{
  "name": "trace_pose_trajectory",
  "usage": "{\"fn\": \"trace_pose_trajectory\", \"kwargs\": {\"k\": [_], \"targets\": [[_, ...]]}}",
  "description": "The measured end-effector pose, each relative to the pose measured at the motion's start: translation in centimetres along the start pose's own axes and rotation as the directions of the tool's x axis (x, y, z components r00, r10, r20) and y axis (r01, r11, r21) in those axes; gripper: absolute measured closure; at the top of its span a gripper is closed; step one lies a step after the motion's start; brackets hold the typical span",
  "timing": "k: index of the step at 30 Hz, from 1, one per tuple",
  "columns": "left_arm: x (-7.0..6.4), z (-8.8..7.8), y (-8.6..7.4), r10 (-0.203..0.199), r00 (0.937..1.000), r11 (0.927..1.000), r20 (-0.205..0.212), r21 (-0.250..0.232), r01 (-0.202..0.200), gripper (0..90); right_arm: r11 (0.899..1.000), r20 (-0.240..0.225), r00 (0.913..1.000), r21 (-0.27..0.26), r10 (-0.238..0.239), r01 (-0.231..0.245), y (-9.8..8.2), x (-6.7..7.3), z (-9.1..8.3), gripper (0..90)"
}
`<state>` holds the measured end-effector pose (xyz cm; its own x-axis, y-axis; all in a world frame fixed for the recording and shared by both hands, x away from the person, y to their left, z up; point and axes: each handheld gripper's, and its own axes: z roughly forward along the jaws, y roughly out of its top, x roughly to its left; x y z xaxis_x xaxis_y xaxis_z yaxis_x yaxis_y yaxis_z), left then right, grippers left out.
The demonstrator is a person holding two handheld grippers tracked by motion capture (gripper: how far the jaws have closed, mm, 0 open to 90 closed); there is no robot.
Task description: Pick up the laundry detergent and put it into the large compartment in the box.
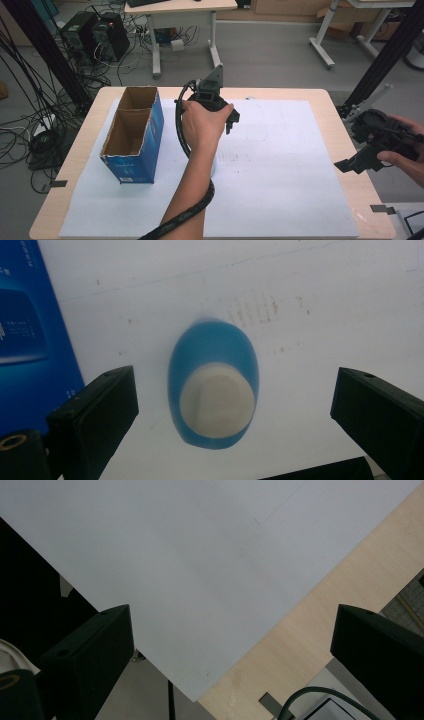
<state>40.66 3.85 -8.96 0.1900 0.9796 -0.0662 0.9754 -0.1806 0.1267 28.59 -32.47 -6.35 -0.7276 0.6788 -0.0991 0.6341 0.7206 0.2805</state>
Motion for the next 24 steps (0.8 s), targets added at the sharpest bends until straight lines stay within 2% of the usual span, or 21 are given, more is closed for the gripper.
{"fn": "trace_pose_trajectory", "kwargs": {"k": [5,16,24], "targets": [[-0.2,0.5,0.0,0.003,0.9999,1.0000,-0.011,0.003,-0.003,5.3,1.000,-0.005,0.9999,-0.009,0.010,-0.010,-0.5,-0.2,0.2,3.6],[0.3,2.0,0.0,-0.011,0.9999,0.9998,-0.001,0.018,0.011,5.3,1.000,-0.008,1.0000,0.011,0.002,-0.002,0.0,0.1,0.9,3.7],[0.1,2.6,0.0,-0.007,0.9999,0.9996,-0.015,0.029,0.007,5.4,1.000,-0.009,1.0000,0.016,0.005,-0.004,0.1,0.1,1.1,3.7]]}}
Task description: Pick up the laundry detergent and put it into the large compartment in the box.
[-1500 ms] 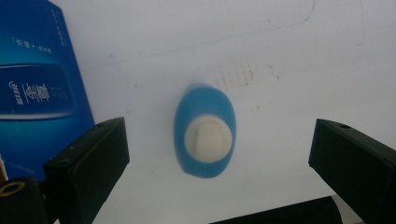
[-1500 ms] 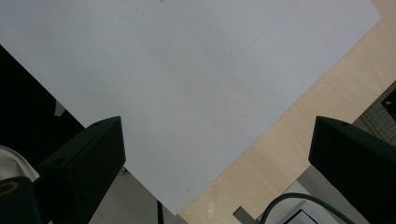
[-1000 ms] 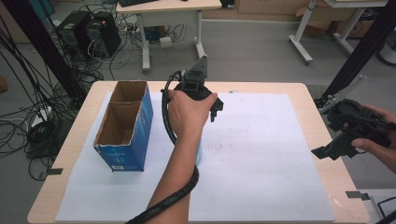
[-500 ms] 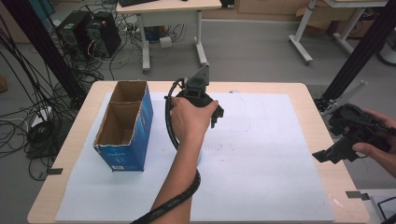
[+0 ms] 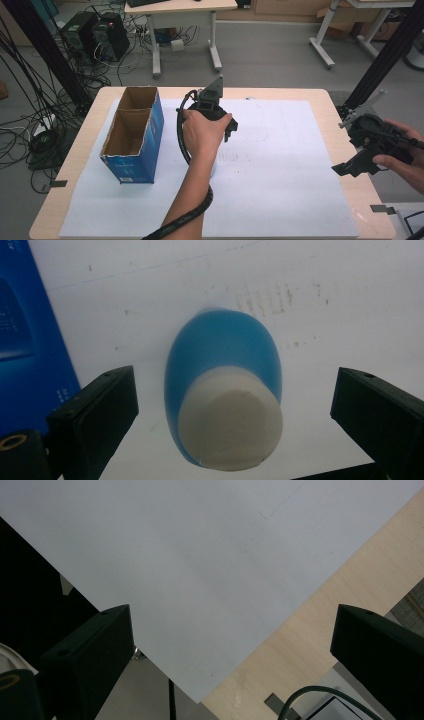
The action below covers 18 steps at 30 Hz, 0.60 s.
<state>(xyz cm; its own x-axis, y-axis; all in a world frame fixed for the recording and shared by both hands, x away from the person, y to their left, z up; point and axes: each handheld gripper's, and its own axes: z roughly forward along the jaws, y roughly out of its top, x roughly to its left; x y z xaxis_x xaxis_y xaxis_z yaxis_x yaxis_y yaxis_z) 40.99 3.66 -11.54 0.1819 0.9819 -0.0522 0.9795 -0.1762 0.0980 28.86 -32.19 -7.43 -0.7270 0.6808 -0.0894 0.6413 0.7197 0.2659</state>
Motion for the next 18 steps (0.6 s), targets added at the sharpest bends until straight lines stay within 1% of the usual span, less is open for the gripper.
{"fn": "trace_pose_trajectory", "kwargs": {"k": [3,5,7,9,12,15,16,18], "targets": [[0.09,0.28,0.02,-0.001,1.0000,1.0000,0.001,0.006,0.001,5.6,1.000,0.002,1.0000,0.003,-0.004,0.004,0.08,0.11,0.14,3.8],[0.10,0.44,0.09,0.004,1.0000,0.9999,-0.005,0.013,-0.004,5.7,1.000,0.008,1.0000,-0.005,-0.002,0.002,0.03,0.27,0.06,3.8],[0.14,0.61,0.04,0.001,1.0000,0.9999,-0.006,0.011,-0.001,7.1,1.000,0.010,0.9999,-0.014,-0.002,0.002,0.02,0.34,-0.12,3.8],[0.09,0.67,-0.03,-0.001,1.0000,1.0000,-0.009,0.007,0.001,10.0,1.000,0.011,0.9999,-0.014,-0.003,0.003,0.08,0.38,-0.16,3.8],[0.10,0.88,0.08,0.003,0.9999,0.9999,-0.014,0.015,-0.003,13.2,1.000,0.012,0.9999,-0.013,-0.006,0.006,0.20,0.50,-0.19,3.8],[-0.11,0.99,-0.08,0.009,0.9996,0.9999,-0.028,0.005,-0.009,17.8,1.000,0.011,0.9999,-0.010,-0.007,0.007,0.35,0.52,-0.09,3.8],[-0.07,1.04,-0.10,0.017,0.9995,0.9999,-0.026,0.003,-0.017,19.8,1.000,0.010,0.9999,-0.009,-0.003,0.003,0.41,0.52,-0.05,3.8],[-0.04,1.11,-0.09,0.015,0.9997,0.9999,-0.021,0.005,-0.015,22.3,1.000,0.010,0.9999,-0.006,-0.006,0.006,0.51,0.49,-0.01,3.8]]}}
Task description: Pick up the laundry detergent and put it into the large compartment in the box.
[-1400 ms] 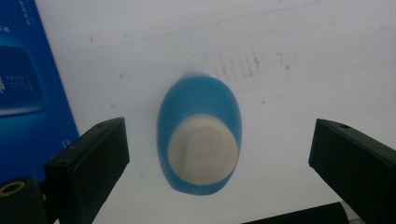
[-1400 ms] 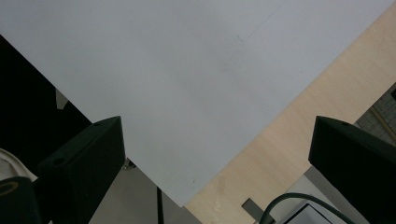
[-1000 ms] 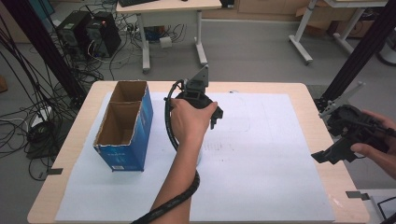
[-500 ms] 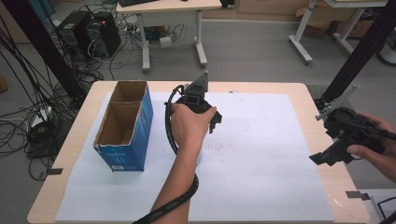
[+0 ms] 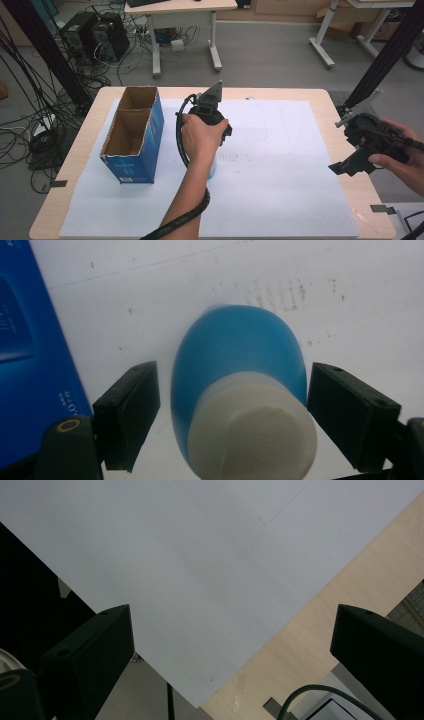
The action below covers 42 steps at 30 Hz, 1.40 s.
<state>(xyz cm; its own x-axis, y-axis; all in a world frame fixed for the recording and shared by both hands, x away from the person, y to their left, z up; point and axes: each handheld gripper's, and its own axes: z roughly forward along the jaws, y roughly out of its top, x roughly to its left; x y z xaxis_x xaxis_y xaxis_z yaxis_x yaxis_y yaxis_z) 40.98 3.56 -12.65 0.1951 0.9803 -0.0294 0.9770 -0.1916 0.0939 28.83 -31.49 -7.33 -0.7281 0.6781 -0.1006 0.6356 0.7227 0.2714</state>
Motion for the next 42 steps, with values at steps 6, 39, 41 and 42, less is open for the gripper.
{"fn": "trace_pose_trajectory", "kwargs": {"k": [6,39,41,42], "targets": [[-0.7,0.3,-0.2,0.013,0.9995,0.9997,-0.028,-0.018,-0.014,33.1,1.000,0.004,1.0000,-0.003,0.002,-0.002,0.1,0.0,-0.1,3.8],[-0.2,-4.5,-1.7,0.066,0.9974,0.9949,-0.027,-0.075,-0.068,38.1,1.000,-0.005,1.0000,0.003,-0.004,0.004,0.9,-0.2,-0.8,3.7],[-0.1,-5.5,-1.9,0.062,0.9977,0.9946,-0.028,-0.082,-0.065,38.1,1.000,-0.005,1.0000,-0.002,-0.006,0.006,0.9,-0.2,-1.0,3.7],[0.0,-6.6,-2.1,0.055,0.9981,0.9943,-0.028,-0.089,-0.058,38.2,1.000,-0.005,1.0000,-0.008,-0.005,0.005,0.9,-0.1,-1.2,3.7]]}}
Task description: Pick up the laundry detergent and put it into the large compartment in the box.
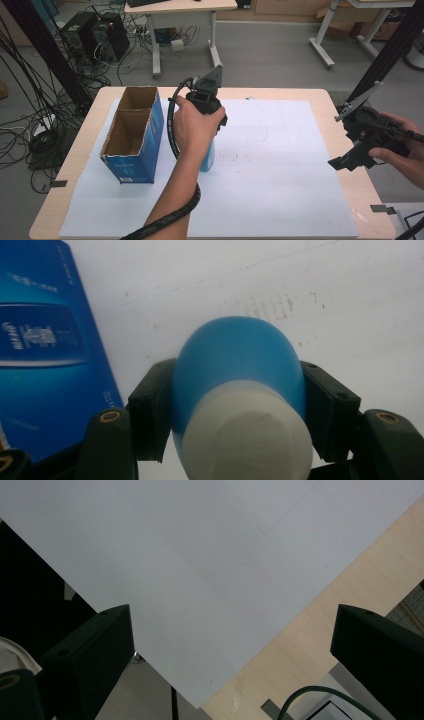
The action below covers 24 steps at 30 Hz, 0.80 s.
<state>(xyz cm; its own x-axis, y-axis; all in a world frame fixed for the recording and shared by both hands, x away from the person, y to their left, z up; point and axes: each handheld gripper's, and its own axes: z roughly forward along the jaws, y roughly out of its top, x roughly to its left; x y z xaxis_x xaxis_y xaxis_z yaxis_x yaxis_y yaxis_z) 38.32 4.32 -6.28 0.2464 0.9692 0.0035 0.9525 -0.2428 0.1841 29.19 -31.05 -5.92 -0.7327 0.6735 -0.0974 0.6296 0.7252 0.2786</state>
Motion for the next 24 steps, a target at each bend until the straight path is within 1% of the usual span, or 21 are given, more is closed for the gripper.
{"fn": "trace_pose_trajectory", "kwargs": {"k": [1,2,4,5,6,7,8,9,10,11,12,13,14,15,16,17,19,20,21,22,24], "targets": [[0.0,0.0,0.0,0.000,1.0000,1.0000,0.000,0.000,0.000,38.2,1.000,0.000,1.0000,0.000,0.000,0.000,0.0,0.0,0.0,3.7],[0.1,-1.1,0.0,0.011,0.9999,0.9999,-0.007,-0.001,-0.011,38.1,1.000,-0.001,1.0000,-0.003,-0.003,0.003,0.1,0.0,-0.1,3.7],[-0.1,-2.1,-0.1,0.012,0.9997,0.9999,-0.020,-0.006,-0.012,38.1,1.000,-0.002,1.0000,-0.003,-0.005,0.005,0.2,-0.1,-0.2,3.7],[-0.1,-2.1,-0.1,0.012,0.9997,0.9999,-0.020,-0.006,-0.012,38.1,1.000,-0.002,1.0000,-0.003,-0.005,0.005,0.2,-0.1,-0.2,3.7],[-0.1,-3.1,-0.2,0.017,0.9994,0.9998,-0.029,-0.010,-0.017,38.1,1.000,-0.001,1.0000,-0.006,-0.007,0.007,0.3,-0.1,-0.3,3.7],[0.0,-3.6,-0.3,0.015,0.9994,0.9998,-0.031,-0.014,-0.016,38.1,1.000,0.000,1.0000,-0.006,-0.006,0.006,0.4,-0.1,-0.4,3.7],[0.0,-3.6,-0.3,0.015,0.9994,0.9998,-0.031,-0.014,-0.016,38.1,1.000,0.001,1.0000,-0.008,-0.007,0.007,0.4,-0.1,-0.5,3.7],[0.1,-4.1,-0.3,0.016,0.9994,0.9997,-0.032,-0.017,-0.016,38.1,1.000,0.001,1.0000,-0.008,-0.007,0.007,0.4,-0.1,-0.5,3.7],[0.3,-4.6,-0.4,0.019,0.9994,0.9997,-0.030,-0.017,-0.019,38.1,1.000,0.003,1.0000,-0.011,-0.008,0.008,0.5,-0.1,-0.6,3.7],[0.5,-5.2,-0.5,0.011,0.9996,0.9996,-0.025,-0.025,-0.011,38.1,1.000,0.003,1.0000,-0.013,-0.009,0.009,0.6,-0.1,-0.7,3.6],[1.2,-6.1,-0.7,0.005,0.9999,0.9995,-0.012,-0.031,-0.006,38.2,1.000,0.005,0.9999,-0.014,-0.011,0.011,0.8,0.0,-0.8,3.7],[1.2,-6.1,-0.7,0.005,0.9999,0.9995,-0.012,-0.031,-0.006,38.1,1.000,0.005,0.9999,-0.014,-0.011,0.011,0.8,0.0,-0.8,3.7],[1.7,-6.9,-0.9,0.000,1.0000,0.9993,-0.003,-0.038,-0.001,38.2,1.000,0.007,0.9998,-0.017,-0.018,0.018,1.0,0.1,-0.9,3.7],[1.7,-6.9,-0.9,0.000,1.0000,0.9993,-0.003,-0.038,-0.001,38.1,1.000,0.007,0.9998,-0.015,-0.016,0.016,1.1,0.2,-1.0,3.7],[2.3,-7.7,-1.0,-0.010,0.9999,0.9991,0.005,-0.042,0.010,38.2,1.000,0.010,0.9998,-0.015,-0.017,0.017,1.2,0.3,-1.1,3.7],[2.6,-8.1,-1.1,-0.016,0.9998,0.9988,0.007,-0.045,0.017,38.1,1.000,0.011,0.9998,-0.020,-0.017,0.018,1.3,0.3,-1.2,3.6],[2.8,-8.4,-1.1,-0.021,0.9998,0.9987,0.005,-0.047,0.021,38.1,1.000,0.012,0.9998,-0.022,-0.018,0.018,1.4,0.4,-1.3,3.7],[3.2,-9.2,-1.2,-0.028,0.9996,0.9983,-0.006,-0.052,0.028,38.1,1.000,0.014,0.9997,-0.024,-0.018,0.018,1.5,0.5,-1.4,3.6],[3.2,-9.2,-1.2,-0.028,0.9996,0.9983,-0.006,-0.052,0.028,38.2,1.000,0.014,0.9997,-0.024,-0.018,0.018,1.5,0.5,-1.4,3.6],[3.5,-9.8,-1.3,-0.039,0.9992,0.9976,-0.013,-0.059,0.038,38.1,1.000,0.016,0.9997,-0.021,-0.019,0.019,1.8,0.6,-1.5,3.7],[3.7,-10.1,-1.4,-0.044,0.9989,0.9969,-0.015,-0.066,0.043,38.2,1.000,0.017,0.9996,-0.019,-0.024,0.024,1.9,0.6,-1.6,3.7]]}}
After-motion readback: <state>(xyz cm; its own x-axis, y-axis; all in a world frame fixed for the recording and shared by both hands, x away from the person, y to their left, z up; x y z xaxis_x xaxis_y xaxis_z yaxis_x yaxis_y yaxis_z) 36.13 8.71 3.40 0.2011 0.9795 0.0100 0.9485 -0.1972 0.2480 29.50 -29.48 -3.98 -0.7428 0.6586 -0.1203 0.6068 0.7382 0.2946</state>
